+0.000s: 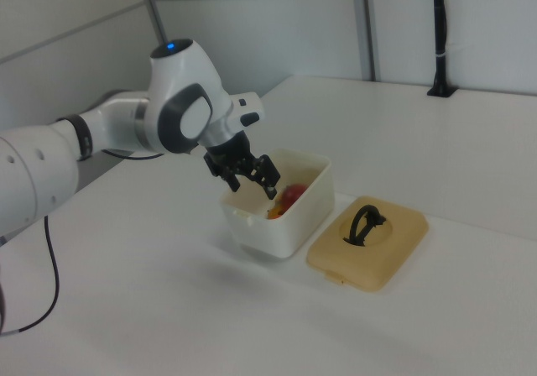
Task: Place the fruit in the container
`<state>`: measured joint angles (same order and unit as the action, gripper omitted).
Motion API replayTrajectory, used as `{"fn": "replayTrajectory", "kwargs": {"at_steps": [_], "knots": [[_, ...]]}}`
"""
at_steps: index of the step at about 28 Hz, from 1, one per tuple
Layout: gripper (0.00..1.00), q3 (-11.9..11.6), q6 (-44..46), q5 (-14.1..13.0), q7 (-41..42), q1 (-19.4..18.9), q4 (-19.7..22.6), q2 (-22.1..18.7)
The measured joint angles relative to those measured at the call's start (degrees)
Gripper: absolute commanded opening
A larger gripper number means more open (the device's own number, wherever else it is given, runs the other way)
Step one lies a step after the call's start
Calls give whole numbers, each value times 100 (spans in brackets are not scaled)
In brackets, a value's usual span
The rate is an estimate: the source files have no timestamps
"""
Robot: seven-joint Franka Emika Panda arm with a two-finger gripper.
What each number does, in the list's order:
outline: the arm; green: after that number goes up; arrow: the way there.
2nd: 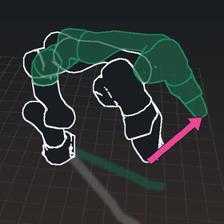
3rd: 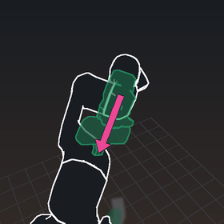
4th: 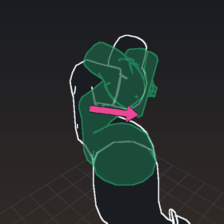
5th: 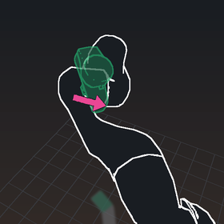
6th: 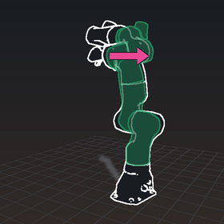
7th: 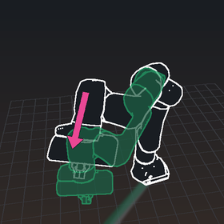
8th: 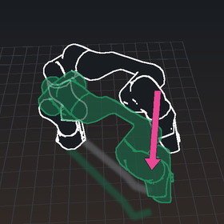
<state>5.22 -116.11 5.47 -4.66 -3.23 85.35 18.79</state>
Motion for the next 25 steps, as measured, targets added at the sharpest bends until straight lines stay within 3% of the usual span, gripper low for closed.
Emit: {"fn": "replayTrajectory", "kwargs": {"at_steps": [9,25], "knots": [[100,-117,1768,1,528,96,-4,-514],[100,-131,1911,1,676,523,81,-384]]}}
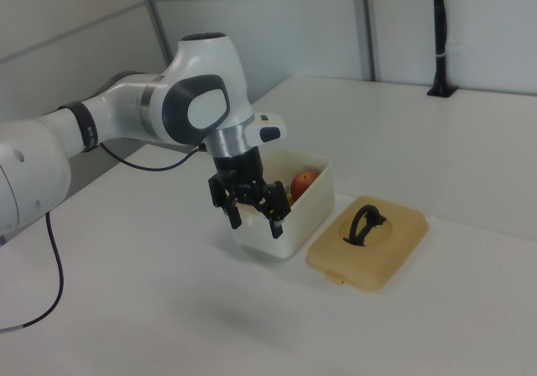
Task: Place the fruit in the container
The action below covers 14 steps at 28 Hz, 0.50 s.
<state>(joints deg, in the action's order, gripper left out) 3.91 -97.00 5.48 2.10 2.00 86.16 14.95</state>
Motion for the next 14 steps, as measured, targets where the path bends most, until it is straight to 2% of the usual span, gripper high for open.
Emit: {"fn": "replayTrajectory", "kwargs": {"at_steps": [14], "knots": [[100,-1,0,0,2,69,6,113]]}}
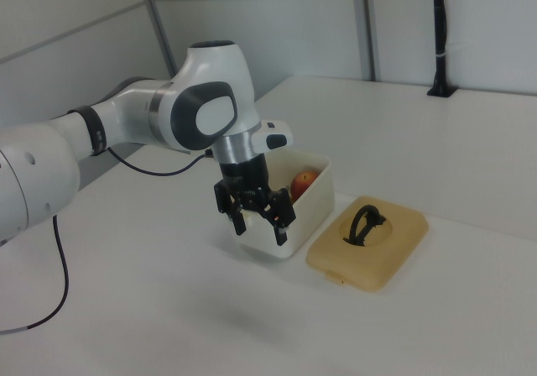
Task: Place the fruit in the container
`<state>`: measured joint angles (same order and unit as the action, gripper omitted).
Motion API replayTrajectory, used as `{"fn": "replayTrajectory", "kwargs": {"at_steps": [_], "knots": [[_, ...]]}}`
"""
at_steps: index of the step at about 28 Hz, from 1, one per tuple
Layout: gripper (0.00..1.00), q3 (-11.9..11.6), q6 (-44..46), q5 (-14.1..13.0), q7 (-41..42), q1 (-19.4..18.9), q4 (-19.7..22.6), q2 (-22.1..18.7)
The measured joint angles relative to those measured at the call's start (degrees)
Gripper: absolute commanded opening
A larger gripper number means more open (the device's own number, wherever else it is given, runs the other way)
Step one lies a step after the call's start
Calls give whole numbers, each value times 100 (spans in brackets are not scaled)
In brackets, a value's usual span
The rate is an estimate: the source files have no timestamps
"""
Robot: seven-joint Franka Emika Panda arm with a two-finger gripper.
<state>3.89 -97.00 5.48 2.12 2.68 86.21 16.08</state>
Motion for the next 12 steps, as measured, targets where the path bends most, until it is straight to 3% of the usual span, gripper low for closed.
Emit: {"fn": "replayTrajectory", "kwargs": {"at_steps": [12], "knots": [[100,10,0,0,6,22,0,9]]}}
